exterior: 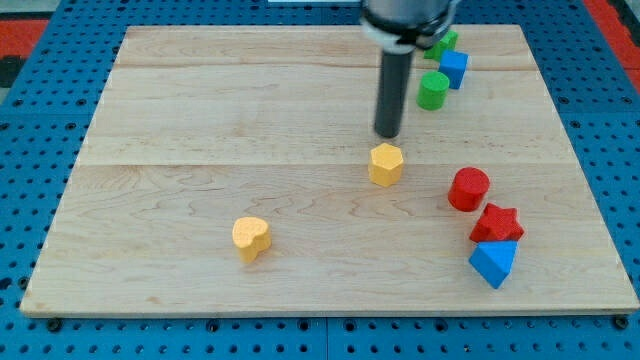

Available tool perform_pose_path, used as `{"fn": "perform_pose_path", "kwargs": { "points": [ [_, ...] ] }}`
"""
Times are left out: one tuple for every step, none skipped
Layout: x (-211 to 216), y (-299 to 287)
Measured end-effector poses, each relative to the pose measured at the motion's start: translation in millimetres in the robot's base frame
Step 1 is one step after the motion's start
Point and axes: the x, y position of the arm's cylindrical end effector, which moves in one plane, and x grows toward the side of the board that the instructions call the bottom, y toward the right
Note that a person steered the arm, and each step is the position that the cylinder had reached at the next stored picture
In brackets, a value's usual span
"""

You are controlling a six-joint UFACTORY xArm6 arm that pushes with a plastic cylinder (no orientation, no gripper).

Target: Push the yellow hexagon into the yellow heart

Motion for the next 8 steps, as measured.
{"fn": "perform_pose_path", "kwargs": {
  "points": [
    [51,-12],
    [83,-78],
    [114,-102],
    [103,-73],
    [143,-88],
    [156,-130],
    [156,-108],
    [156,-97]
  ]
}}
